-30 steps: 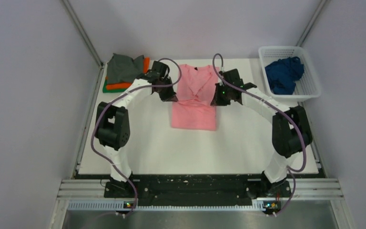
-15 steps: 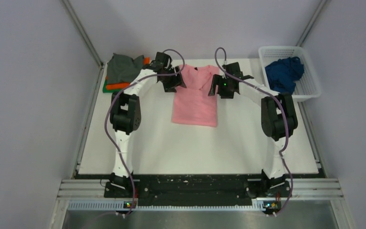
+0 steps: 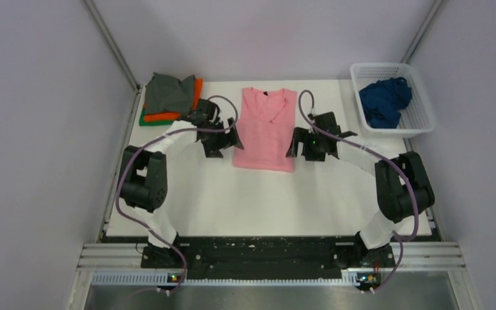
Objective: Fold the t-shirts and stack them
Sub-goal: Fold the folded rectangular tshirt in 1/3 of the way, then grab one side of the 2/3 rectangular tshirt with both arms
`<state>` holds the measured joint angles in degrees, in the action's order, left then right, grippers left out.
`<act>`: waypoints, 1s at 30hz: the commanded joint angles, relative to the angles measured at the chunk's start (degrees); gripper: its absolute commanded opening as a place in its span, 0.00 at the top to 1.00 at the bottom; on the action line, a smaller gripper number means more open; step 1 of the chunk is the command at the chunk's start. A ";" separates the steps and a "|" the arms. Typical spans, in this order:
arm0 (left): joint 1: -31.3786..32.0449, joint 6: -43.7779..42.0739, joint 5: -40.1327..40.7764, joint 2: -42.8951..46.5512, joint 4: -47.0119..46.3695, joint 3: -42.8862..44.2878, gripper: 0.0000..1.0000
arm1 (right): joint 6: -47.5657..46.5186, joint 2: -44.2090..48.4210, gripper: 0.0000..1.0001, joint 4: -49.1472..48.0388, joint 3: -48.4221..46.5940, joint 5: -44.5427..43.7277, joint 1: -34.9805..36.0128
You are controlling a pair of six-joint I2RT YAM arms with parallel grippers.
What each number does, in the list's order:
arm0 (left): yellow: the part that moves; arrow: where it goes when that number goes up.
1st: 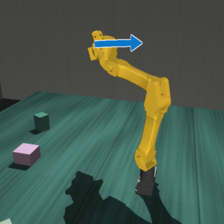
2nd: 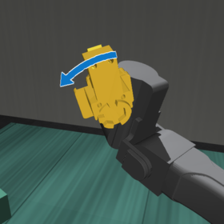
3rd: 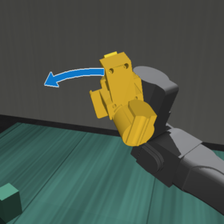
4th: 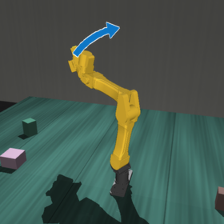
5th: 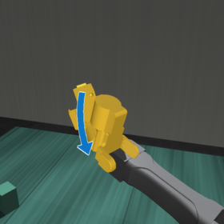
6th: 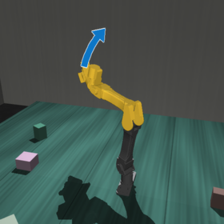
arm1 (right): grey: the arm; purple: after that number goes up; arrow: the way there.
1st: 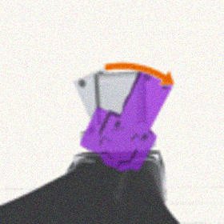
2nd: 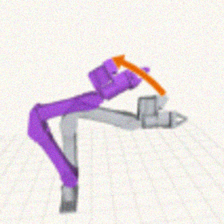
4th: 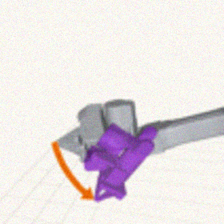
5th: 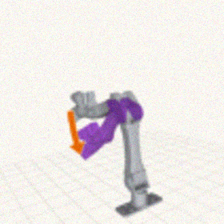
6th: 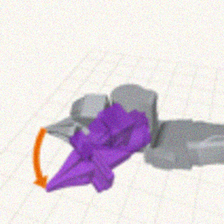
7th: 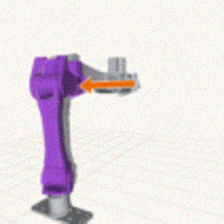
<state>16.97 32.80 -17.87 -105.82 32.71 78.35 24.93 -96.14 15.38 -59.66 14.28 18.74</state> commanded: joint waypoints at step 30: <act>4.21 5.71 5.13 -2.24 -10.00 -15.50 0.48 | 14.31 1.78 0.46 -11.05 14.79 -5.98 8.72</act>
<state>20.84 39.00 -17.47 -105.73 18.70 64.64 39.22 -93.84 1.67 -46.48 9.08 26.52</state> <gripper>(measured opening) 0.544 0.548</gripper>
